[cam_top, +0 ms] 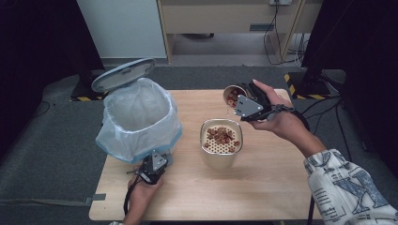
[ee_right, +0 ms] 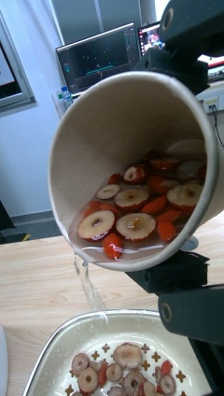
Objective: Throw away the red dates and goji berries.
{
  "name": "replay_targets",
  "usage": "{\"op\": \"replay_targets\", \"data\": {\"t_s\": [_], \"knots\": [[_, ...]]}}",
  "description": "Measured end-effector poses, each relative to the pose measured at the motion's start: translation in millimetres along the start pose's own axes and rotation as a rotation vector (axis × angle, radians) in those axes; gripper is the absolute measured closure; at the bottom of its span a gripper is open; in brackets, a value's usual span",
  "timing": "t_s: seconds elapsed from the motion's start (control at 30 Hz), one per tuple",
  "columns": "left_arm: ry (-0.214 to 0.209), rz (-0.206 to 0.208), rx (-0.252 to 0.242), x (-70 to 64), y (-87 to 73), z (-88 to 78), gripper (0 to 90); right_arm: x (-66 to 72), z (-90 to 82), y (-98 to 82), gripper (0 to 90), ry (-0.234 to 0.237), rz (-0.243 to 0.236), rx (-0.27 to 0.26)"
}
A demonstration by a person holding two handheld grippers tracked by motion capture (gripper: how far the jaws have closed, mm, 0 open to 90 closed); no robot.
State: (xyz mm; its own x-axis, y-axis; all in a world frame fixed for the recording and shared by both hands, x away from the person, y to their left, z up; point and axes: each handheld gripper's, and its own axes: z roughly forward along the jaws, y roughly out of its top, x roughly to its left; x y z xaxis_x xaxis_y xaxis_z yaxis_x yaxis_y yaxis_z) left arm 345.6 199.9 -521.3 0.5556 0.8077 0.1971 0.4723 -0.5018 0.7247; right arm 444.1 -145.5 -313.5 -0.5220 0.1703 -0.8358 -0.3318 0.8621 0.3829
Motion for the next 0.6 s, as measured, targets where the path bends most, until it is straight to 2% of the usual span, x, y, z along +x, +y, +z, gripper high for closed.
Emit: {"op": "replay_targets", "data": {"t_s": [0.6], "knots": [[0.0,0.0,0.001,0.0,0.1,0.0,89.9,-0.9,-2.3,5.7,30.7,-0.021,-0.084,0.029]]}}
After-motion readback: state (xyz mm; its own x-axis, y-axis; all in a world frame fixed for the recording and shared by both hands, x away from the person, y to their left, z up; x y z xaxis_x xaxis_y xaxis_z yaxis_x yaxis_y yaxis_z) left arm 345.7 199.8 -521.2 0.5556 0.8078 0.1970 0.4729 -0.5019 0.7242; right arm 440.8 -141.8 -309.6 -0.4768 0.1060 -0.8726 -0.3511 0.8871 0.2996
